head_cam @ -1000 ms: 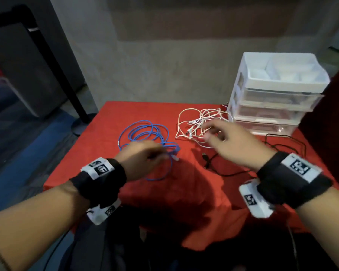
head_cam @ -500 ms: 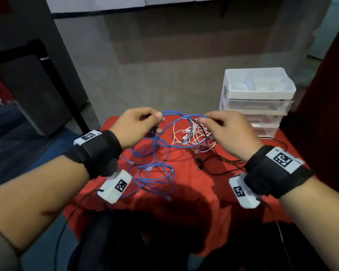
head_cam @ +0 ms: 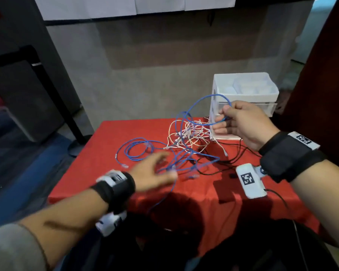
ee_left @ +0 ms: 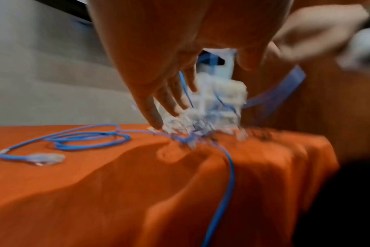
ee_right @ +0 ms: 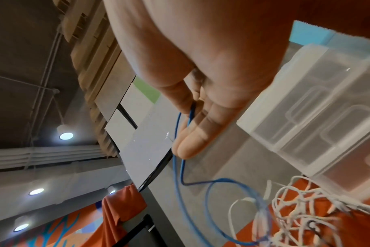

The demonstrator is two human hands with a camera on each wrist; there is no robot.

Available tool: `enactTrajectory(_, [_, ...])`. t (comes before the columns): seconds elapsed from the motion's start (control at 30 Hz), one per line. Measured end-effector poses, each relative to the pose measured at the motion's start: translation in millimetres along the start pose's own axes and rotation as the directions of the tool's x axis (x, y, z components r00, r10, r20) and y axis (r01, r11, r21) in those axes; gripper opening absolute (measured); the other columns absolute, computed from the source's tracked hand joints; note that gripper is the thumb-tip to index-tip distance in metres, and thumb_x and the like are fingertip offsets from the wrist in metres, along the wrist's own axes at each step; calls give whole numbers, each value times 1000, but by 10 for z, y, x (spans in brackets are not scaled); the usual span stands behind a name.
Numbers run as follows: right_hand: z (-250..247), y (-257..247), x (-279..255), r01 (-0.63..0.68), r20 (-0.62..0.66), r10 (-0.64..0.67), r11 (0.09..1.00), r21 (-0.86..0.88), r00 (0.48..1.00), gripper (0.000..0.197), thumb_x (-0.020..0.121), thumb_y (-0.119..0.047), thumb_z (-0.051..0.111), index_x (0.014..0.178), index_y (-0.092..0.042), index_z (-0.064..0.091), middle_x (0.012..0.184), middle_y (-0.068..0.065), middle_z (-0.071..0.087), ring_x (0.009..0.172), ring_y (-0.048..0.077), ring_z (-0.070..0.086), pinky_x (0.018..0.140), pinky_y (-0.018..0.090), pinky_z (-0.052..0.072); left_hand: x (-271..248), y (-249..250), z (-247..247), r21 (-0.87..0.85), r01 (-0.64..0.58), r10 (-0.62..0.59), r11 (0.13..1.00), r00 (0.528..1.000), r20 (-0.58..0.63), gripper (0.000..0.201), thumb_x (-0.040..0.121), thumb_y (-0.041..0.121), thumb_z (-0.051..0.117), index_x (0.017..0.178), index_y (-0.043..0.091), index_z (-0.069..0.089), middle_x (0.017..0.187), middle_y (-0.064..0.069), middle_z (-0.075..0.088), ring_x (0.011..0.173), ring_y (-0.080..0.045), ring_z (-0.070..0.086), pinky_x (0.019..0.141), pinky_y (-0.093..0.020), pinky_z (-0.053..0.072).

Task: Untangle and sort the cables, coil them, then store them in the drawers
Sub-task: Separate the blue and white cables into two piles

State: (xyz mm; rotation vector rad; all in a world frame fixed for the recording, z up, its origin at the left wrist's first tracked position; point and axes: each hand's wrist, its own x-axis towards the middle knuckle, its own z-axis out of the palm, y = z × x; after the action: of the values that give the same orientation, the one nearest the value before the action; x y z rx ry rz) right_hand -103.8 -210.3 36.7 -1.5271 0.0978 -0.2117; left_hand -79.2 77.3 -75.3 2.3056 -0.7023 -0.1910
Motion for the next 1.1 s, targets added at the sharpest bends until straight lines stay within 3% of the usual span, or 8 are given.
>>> enactTrajectory(0.1, [121, -129, 5, 26, 32, -26, 1000, 6, 999, 19, 107, -14, 48, 91, -9, 56, 81, 13, 64, 61, 24, 71, 58, 32, 61, 51, -161, 485, 342, -84, 23, 936, 984, 179, 89, 69, 74, 66, 145, 36, 39, 145, 6, 47, 131, -14, 42, 113, -28, 32])
enactTrajectory(0.2, [108, -330, 20, 79, 35, -80, 997, 16, 996, 21, 107, -13, 48, 88, -9, 56, 78, 11, 64, 61, 24, 70, 59, 32, 61, 286, -208, 513, 417, -43, -29, 908, 986, 164, 65, 78, 71, 40, 124, 33, 67, 123, 0, 68, 118, -21, 58, 99, -33, 46])
enactTrajectory(0.33, [-314, -756, 126, 147, -95, -145, 989, 19, 985, 22, 105, -14, 46, 85, -15, 55, 64, 0, 58, 49, 14, 57, 50, 24, 51, 341, -296, 8, 407, -9, -6, 913, 999, 34, 22, 97, 40, 47, 90, 29, 66, 105, -4, 72, 100, -22, 65, 82, -31, 46])
enactTrajectory(0.43, [-860, -1041, 237, 153, -257, -160, 987, -48, 953, 20, 99, -18, 52, 80, -20, 58, 54, -8, 48, 43, 8, 40, 43, 20, 35, 281, -611, -662, 452, 138, -80, 881, 986, -145, 24, 101, 21, 49, 117, 19, 67, 118, -11, 71, 109, -31, 66, 86, -36, 47])
enactTrajectory(0.6, [-1449, -1288, 376, 68, -421, -176, 963, -259, 890, 20, 95, -30, 58, 78, -26, 67, 54, -9, 43, 35, 9, 37, 36, 13, 31, 330, -983, -1610, 442, 431, -208, 787, 859, -468, 21, 103, 19, 46, 103, 6, 63, 106, -31, 67, 98, -46, 64, 80, -44, 47])
enactTrajectory(0.77, [-1364, -1241, 353, 98, -352, -204, 950, -297, 913, 20, 98, -26, 53, 83, -23, 65, 60, -4, 44, 33, 7, 37, 34, 16, 33, 592, -910, -1792, 301, 563, -298, 770, 733, -611, 33, 104, 27, 39, 106, 4, 63, 111, -33, 65, 102, -48, 62, 85, -45, 48])
enactTrajectory(0.93, [-984, -1030, 283, 134, -222, -219, 929, -345, 950, 20, 100, -20, 56, 83, -17, 66, 60, 4, 51, 38, 15, 42, 39, 21, 34, 769, -827, -1290, 329, 597, -474, 732, 793, -384, 28, 97, 21, 54, 117, 4, 64, 118, -26, 67, 105, -39, 64, 78, -32, 44])
enactTrajectory(1.1, [-630, -892, 208, 163, -116, -213, 927, -339, 970, 20, 103, -18, 54, 88, -10, 65, 60, 6, 53, 38, 17, 45, 41, 20, 38, 798, -519, -843, 371, 475, -432, 798, 880, -197, 101, 55, 43, 56, 152, 25, 36, 150, -14, 44, 132, -35, 49, 106, -41, 43])
